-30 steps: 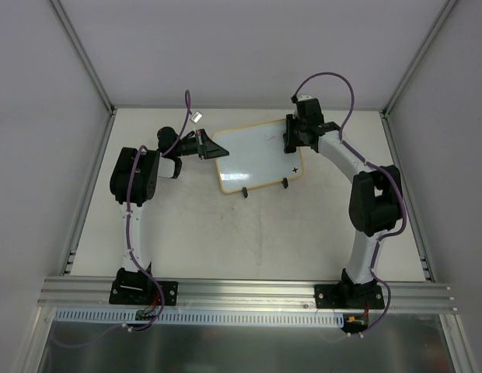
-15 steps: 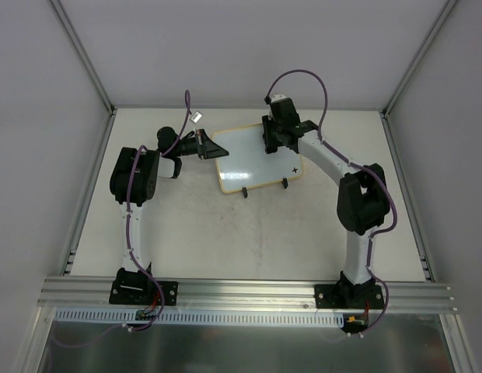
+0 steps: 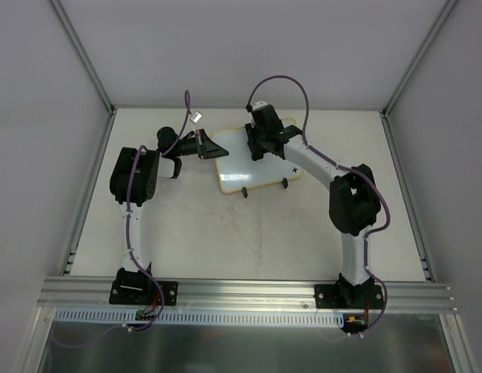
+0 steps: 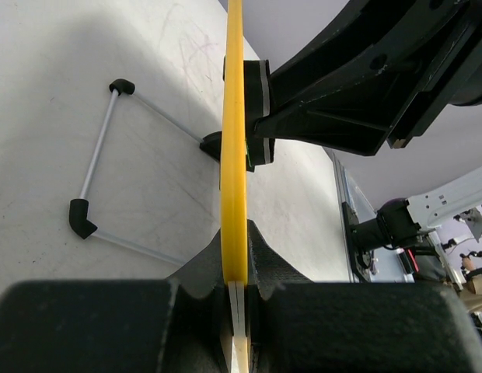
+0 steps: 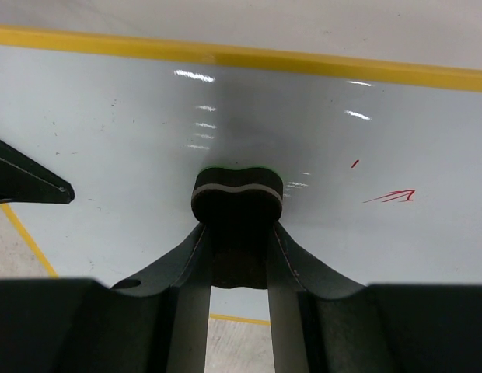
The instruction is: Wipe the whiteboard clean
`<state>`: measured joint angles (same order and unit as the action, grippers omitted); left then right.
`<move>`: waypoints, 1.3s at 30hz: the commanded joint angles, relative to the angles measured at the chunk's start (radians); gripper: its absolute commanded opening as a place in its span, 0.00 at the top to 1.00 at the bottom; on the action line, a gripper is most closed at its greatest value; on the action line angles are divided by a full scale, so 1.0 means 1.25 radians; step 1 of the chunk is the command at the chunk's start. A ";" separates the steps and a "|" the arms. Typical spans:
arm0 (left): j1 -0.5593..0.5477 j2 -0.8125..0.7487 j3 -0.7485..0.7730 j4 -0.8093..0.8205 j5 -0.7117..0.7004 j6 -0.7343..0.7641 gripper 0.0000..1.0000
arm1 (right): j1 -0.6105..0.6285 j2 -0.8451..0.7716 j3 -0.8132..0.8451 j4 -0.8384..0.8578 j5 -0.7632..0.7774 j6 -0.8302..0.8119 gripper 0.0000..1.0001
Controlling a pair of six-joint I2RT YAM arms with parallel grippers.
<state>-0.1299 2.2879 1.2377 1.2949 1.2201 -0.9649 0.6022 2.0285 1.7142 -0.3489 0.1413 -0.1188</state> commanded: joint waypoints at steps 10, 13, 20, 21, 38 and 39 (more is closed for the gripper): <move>0.002 0.010 0.006 0.283 0.045 0.036 1.00 | -0.142 -0.021 -0.012 -0.008 -0.052 0.025 1.00; 0.002 0.010 0.008 0.283 0.045 0.034 1.00 | -0.179 -0.035 -0.030 -0.006 -0.060 0.035 1.00; 0.002 0.012 0.008 0.286 0.045 0.034 1.00 | -0.223 -0.059 -0.045 -0.006 -0.052 0.031 0.99; 0.002 0.012 0.008 0.286 0.045 0.034 1.00 | -0.228 -0.062 -0.045 -0.006 -0.054 0.030 1.00; 0.002 0.012 0.008 0.286 0.046 0.033 1.00 | -0.126 -0.004 0.061 -0.031 -0.059 0.025 1.00; 0.002 0.012 0.009 0.286 0.047 0.033 1.00 | -0.104 0.004 0.066 -0.034 -0.053 0.020 1.00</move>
<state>-0.1299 2.2890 1.2377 1.2972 1.2198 -0.9688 0.4023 2.0022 1.7363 -0.3820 0.0547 -0.0803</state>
